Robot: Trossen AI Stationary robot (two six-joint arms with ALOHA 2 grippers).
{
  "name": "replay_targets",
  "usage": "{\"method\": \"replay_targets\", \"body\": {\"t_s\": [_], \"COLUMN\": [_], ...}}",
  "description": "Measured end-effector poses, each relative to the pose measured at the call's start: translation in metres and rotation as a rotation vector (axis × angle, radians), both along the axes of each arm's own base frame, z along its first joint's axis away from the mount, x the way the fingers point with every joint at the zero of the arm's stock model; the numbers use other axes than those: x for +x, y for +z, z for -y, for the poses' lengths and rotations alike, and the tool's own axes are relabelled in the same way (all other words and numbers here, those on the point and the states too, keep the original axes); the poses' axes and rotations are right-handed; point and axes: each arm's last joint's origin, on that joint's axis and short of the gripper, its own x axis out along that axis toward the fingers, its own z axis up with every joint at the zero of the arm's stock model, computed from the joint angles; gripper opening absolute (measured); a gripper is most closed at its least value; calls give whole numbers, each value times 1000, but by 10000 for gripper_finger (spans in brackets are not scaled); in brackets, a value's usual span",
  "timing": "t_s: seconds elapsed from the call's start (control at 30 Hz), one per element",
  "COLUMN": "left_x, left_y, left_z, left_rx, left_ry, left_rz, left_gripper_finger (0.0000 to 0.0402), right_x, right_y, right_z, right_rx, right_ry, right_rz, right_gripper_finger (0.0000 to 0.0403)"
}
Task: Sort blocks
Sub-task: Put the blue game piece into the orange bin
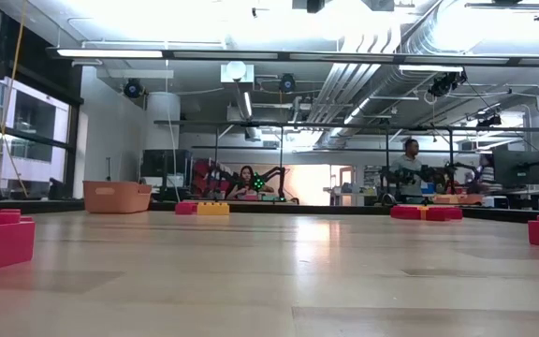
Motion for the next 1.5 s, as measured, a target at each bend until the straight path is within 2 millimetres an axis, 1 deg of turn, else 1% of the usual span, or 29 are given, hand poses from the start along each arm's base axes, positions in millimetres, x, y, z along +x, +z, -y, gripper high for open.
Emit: {"method": "replay_targets", "body": {"t_s": [0.13,0.33,0.4,0.5,0.67,0.7,0.8,0.97,1.07,1.13,1.23,1.3,1.33,1.4,1.5], "left_x": [0,0,0,0,0,0,0,2,2,-2,-16,-32,-42,-64,-100], "left_y": [0,0,0,0,1,1,0,-4,-9,-12,-17,-28,-36,-61,-109], "left_z": [1,1,1,1,1,1,1,1,-1,-4,-19,-37,-47,-67,-96], "left_rx": [22,19,20,19,-31,-42,-60,-66,-104,-151,-304,-438,-522,-726,-1037], "left_ry": [6,6,2,2,-27,-29,-35,-24,57,177,423,545,580,637,738], "left_rz": [-4,1,2,3,34,38,42,-15,-89,-139,-188,-232,-243,-266,-274], "left_gripper_finger": [184,183,176,148,56,55,55,55,55,55,55,55,55,55,55], "right_x": [3,3,3,3,3,3,3,-4,-18,-29,-47,-59,-64,-71,-78], "right_y": [-1,-3,-3,-3,-3,-3,-3,2,12,20,30,36,38,41,41], "right_z": [-3,-2,-2,-2,-2,-1,0,6,14,20,27,28,29,28,26], "right_rx": [11,-4,-4,-4,-1,0,1,-11,-40,-61,-87,-99,-103,-116,-127], "right_ry": [15,-1,-1,-2,-4,-9,-17,-48,-91,-125,-145,-139,-133,-117,-113], "right_rz": [2,-14,-16,-20,-21,-20,-18,7,34,50,56,48,39,17,-32], "right_gripper_finger": [0,0,0,0,4,8,32,100,142,166,190,197,199,200,200]}}
